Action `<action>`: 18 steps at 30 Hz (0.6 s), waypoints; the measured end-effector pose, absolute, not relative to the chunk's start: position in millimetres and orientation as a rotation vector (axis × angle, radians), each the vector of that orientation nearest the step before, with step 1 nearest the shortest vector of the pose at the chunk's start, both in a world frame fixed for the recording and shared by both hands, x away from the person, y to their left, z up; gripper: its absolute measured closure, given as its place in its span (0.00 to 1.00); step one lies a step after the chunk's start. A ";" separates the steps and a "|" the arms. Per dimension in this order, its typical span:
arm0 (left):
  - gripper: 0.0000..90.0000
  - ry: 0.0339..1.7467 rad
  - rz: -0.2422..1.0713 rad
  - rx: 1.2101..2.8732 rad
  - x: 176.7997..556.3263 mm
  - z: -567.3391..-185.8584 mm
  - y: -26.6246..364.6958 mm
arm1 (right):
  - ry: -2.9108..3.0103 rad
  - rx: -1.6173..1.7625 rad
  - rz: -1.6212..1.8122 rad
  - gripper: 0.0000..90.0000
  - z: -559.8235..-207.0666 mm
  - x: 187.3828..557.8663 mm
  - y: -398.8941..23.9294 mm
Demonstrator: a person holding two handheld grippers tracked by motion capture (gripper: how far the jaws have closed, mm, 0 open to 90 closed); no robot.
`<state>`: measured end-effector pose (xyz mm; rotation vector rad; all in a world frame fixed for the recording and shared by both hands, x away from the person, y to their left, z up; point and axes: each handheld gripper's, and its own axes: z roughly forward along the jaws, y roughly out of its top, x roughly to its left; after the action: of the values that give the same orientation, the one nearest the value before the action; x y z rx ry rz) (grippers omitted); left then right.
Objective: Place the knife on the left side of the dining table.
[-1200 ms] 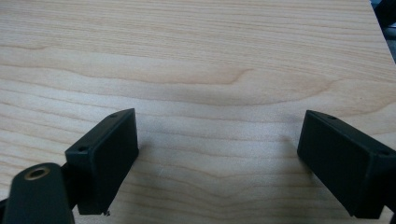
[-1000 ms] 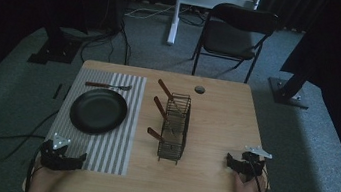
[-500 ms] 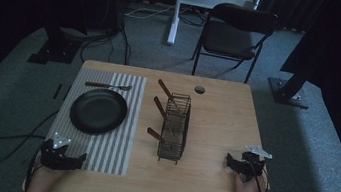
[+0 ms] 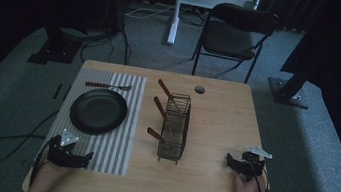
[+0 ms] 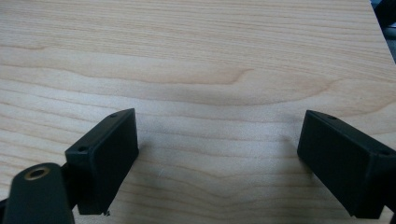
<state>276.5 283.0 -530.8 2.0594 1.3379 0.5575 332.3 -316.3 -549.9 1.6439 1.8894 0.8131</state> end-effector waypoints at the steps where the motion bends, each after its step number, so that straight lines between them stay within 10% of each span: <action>1: 0.02 1.333 0.558 2.058 277.4 -529.3 281.8 | 1.889 1.644 0.813 0.13 -549.9 332.3 -316.3; 18: 0.02 1.155 0.516 2.033 301.8 -491.6 253.8 | 1.889 1.644 0.813 0.13 -549.9 332.3 -316.3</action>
<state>301.8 253.8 -491.6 2.0330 1.1551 0.5157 332.3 -316.3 -549.9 1.6436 1.8893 0.8132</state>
